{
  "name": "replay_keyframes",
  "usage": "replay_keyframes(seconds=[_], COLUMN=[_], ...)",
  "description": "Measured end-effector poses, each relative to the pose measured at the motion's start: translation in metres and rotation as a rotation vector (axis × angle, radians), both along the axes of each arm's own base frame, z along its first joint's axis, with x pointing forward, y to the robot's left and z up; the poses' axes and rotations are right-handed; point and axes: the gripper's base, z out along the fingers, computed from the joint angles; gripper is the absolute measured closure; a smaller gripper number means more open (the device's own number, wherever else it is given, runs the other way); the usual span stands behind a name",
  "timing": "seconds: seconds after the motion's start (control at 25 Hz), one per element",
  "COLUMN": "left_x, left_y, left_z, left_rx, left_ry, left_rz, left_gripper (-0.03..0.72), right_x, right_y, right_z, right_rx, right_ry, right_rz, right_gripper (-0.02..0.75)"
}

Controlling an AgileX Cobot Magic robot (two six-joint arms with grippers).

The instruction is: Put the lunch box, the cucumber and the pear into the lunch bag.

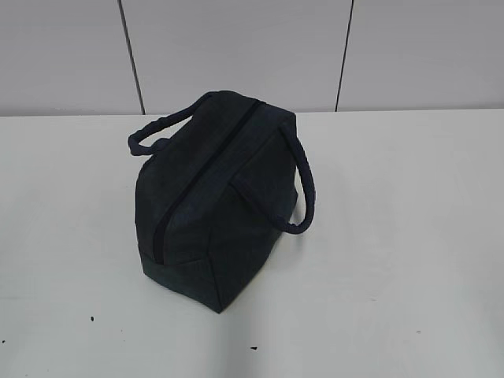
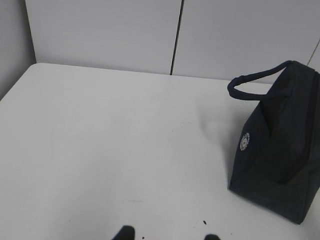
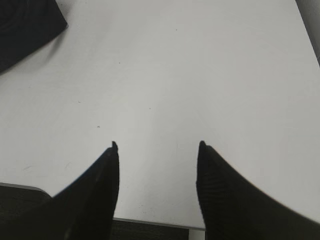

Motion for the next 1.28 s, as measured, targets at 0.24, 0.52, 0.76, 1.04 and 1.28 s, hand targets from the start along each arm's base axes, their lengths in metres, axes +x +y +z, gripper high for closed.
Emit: replay_keyframes(seconds=[0.24,0.52,0.76,1.04,1.28], left_x=[-0.0001,-0.0001,-0.0001,-0.0001,-0.0001], left_y=[0.0001,0.0001,0.0001,0.0001,0.0001], left_z=[0.0,0.0,0.0,0.0,0.0], left_rx=[0.0,0.0,0.0,0.0,0.0], left_ry=[0.0,0.0,0.0,0.0,0.0], left_rz=[-0.01,-0.01,-0.01,-0.01,-0.01], left_gripper=[0.43,0.445,0.445,0.445,0.445], right_x=[0.0,0.0,0.0,0.0,0.0001], right_y=[0.0,0.0,0.0,0.0,0.0001], right_z=[0.0,0.0001,0.0001,0.0001,0.0002], right_rx=[0.0,0.0,0.0,0.0,0.0], right_ry=[0.0,-0.001,-0.001,-0.001,-0.002], right_rz=[-0.004,-0.004,-0.004,-0.004,-0.004], right_gripper=[0.343,0.343,0.343,0.343,0.343])
